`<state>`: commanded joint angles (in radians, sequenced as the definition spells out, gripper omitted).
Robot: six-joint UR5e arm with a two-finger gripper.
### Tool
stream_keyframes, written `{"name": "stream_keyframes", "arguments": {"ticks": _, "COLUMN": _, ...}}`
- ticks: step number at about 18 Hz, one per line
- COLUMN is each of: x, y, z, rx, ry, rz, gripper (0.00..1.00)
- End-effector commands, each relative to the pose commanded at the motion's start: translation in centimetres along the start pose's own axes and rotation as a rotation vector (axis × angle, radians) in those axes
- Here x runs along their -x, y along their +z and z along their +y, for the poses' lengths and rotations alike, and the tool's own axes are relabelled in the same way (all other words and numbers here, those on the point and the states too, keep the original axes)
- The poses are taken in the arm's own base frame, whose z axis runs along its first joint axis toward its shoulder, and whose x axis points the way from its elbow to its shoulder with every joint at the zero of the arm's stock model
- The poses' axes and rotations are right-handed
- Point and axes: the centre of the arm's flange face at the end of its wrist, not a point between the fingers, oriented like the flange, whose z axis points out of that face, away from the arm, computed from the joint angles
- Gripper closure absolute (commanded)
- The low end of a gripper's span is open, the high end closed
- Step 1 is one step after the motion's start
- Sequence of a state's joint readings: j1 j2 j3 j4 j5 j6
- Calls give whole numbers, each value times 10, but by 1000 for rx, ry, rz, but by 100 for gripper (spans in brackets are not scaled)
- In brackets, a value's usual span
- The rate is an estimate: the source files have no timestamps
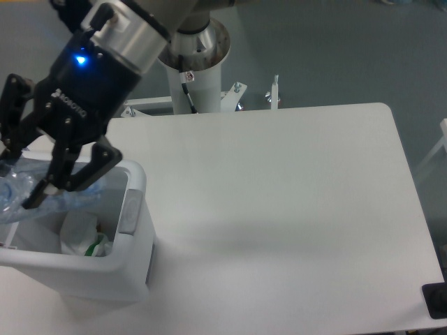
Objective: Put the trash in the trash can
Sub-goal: 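Open the gripper to drop the bottle and withdraw upward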
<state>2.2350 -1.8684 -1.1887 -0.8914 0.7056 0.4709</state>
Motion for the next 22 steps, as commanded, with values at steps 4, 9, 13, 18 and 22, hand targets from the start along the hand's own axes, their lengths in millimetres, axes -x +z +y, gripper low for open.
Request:
{"name": "stream_keyframes", "arguments": {"ticks": 4, "x": 5, "y": 15, "z": 19, "rx": -5, "ry": 15, "rz": -2, "gripper": 10}}
{"name": "stream_keyframes", "arguments": {"ticks": 9, "x": 4, "y": 15, "z": 23, "rx": 0, "ry": 19, "rz": -1, "gripper": 0}}
{"name": "stream_keyframes", "arguments": {"ticks": 13, "x": 30, "y": 2, "z": 31, "rx": 17, "ry": -5, "rz": -67, "gripper": 0}}
{"name": "stream_keyframes", "arguments": {"ticks": 18, "x": 123, "y": -57, "z": 87, "rx": 66, "ry": -118, "rz": -251, "gripper": 0}}
{"name": "stream_keyframes", "arguments": {"ticks": 22, "x": 181, "y": -94, "z": 155, "rx": 184, "ry": -123, "rz": -385, "gripper": 0}}
